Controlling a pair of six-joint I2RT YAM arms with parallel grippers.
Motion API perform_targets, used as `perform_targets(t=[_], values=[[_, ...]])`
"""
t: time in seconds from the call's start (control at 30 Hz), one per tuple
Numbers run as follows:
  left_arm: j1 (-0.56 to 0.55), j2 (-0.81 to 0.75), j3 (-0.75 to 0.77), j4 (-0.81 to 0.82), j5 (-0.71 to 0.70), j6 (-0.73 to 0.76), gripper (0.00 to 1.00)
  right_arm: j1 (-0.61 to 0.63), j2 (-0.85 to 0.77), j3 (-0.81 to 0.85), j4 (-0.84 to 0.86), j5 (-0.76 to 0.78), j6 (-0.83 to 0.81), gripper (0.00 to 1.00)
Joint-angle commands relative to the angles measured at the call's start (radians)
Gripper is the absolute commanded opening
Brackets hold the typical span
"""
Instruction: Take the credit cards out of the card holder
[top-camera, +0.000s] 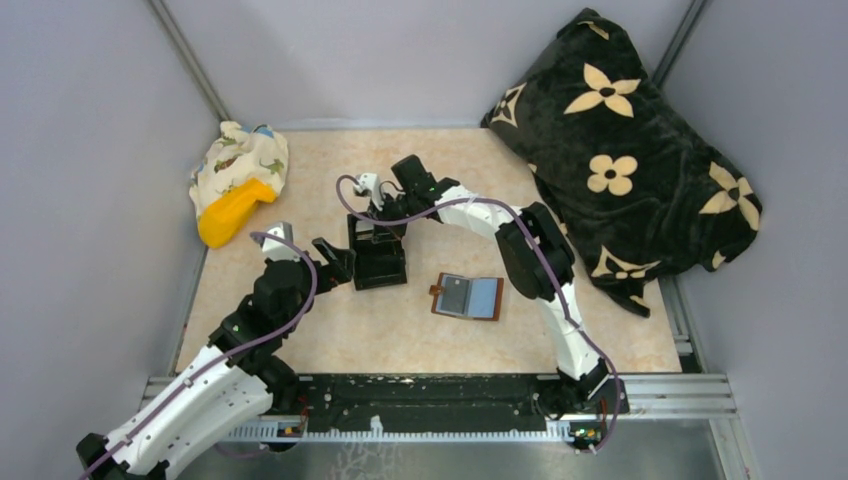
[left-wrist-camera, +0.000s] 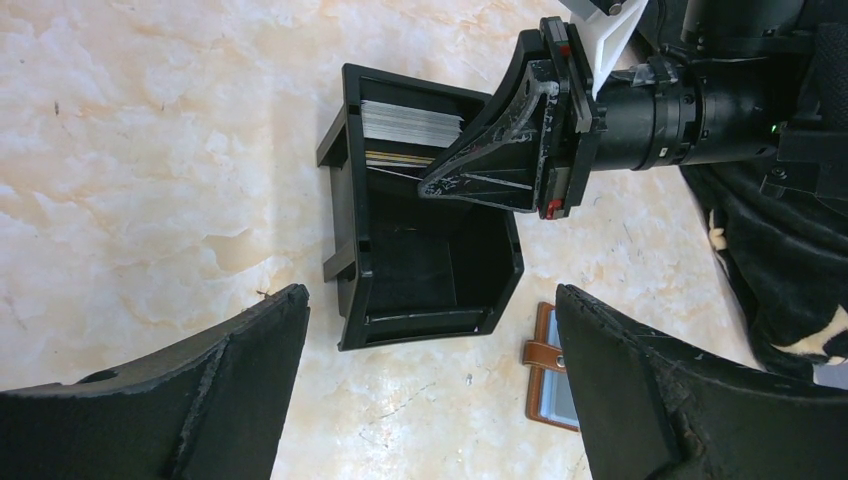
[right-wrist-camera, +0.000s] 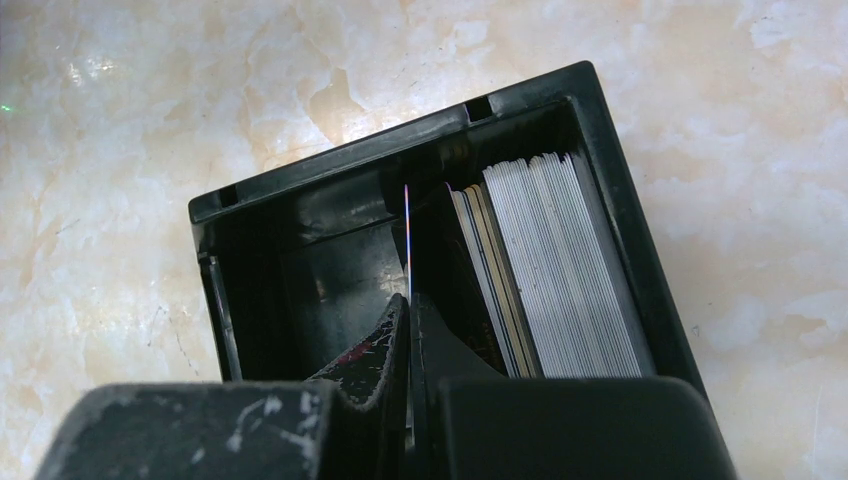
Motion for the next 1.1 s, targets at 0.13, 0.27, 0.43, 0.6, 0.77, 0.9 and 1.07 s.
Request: perform_targets(t=[0.13,0.27,0.43,0.6,0.77,0.9,1.07], values=[[0.004,-0.004,0.001,0.019,-0.006,0.03,0.98,0.021,0.008,0.016,0.053,-0.008,-0.011,0.0],[0.003,-0.008,0.003,0.013,-0.007,0.036,0.98,0.026,0.022,0.023,0.054,-0.007,-0.014,0.0],[0.003,-0.016,0.0,0.008,-0.013,0.037,0.98,0.028,0.039,0.038,0.048,0.005,-0.014,0.0],[0.004,-0.009,-0.002,0.015,-0.004,0.045,0.99,0.028,0.046,0.035,0.048,0.016,-0.017,0.0],[0.004,-0.002,-0.002,0.021,-0.003,0.049,0.99,0.029,0.05,0.036,0.05,0.029,-0.019,0.0],[0.004,-0.004,-0.004,0.021,-0.001,0.049,0.99,0.028,0.048,0.039,0.049,0.038,-0.016,0.0],[0.004,-0.004,-0.005,0.024,0.004,0.05,0.99,0.028,0.024,0.011,0.103,0.075,0.006,0.01]])
